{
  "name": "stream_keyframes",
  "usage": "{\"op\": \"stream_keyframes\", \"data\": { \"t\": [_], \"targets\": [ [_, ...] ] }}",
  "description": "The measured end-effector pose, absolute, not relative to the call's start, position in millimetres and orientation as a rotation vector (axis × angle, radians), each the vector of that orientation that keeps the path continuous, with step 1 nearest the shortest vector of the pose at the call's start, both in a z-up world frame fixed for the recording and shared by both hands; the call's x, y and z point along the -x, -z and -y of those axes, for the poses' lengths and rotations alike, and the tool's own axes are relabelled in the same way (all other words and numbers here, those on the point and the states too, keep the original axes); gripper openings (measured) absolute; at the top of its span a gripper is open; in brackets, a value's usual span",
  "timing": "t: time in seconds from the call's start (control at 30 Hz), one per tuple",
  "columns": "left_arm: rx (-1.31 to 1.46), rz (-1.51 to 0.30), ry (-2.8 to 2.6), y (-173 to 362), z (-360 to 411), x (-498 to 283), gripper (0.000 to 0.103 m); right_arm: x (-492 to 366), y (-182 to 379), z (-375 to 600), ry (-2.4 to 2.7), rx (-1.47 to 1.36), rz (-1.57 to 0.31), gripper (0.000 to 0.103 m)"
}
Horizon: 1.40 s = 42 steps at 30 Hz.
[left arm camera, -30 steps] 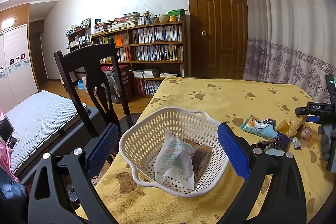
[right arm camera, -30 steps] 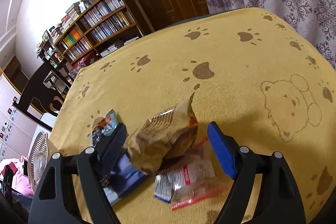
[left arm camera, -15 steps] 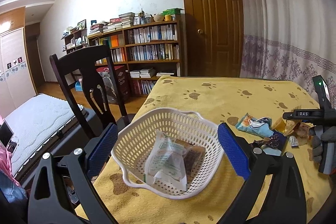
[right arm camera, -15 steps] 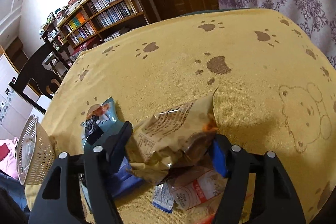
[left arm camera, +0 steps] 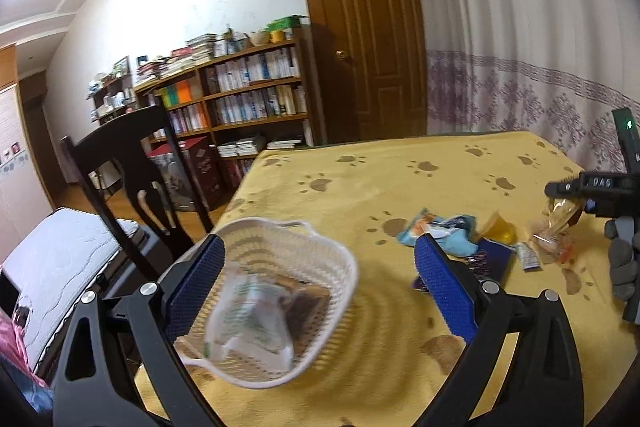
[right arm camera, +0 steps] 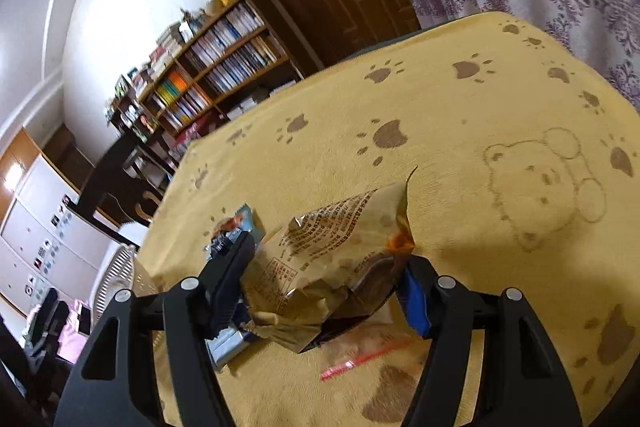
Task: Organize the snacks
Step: 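Grasp the purple-wrapped candy with the left gripper while the right holds the gold bag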
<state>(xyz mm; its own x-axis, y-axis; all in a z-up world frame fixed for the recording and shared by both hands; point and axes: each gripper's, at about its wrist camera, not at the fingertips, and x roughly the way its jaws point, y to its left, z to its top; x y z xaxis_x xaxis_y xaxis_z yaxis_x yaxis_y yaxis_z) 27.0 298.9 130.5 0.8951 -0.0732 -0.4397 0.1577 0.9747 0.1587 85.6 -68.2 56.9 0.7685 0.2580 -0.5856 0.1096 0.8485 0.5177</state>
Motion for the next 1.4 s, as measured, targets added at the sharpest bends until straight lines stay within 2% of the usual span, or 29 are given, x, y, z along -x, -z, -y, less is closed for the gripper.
{"op": "stream_keyframes", "data": {
  "t": [0.27,0.63,1.1,1.17,1.2,1.27,1.4],
  "targets": [
    [-0.181,-0.525,0.252,-113,-255,-39,0.097,-55,-60,105,-0.047,-0.623,-0.627,0.066],
    [-0.227,-0.591,0.437,-66,-185,-64,0.096,-58,-54,110,-0.035,-0.579,-0.635,0.066],
    [-0.161,-0.772,0.433,-13,-171,-130,0.096,-66,-42,106,-0.035,-0.587,-0.663,0.066],
    [-0.154,-0.798,0.436,-9,-172,-132,0.087,-67,-42,106,-0.036,-0.586,-0.663,0.066],
    [-0.144,-0.808,0.442,-8,-172,-134,0.086,-67,-42,106,-0.037,-0.584,-0.663,0.066],
    [-0.121,-0.814,0.454,-8,-175,-135,0.075,-67,-42,104,-0.038,-0.583,-0.663,0.066],
    [-0.094,-0.816,0.474,-8,-179,-132,0.069,-67,-43,102,-0.041,-0.578,-0.662,0.066]
  ]
}}
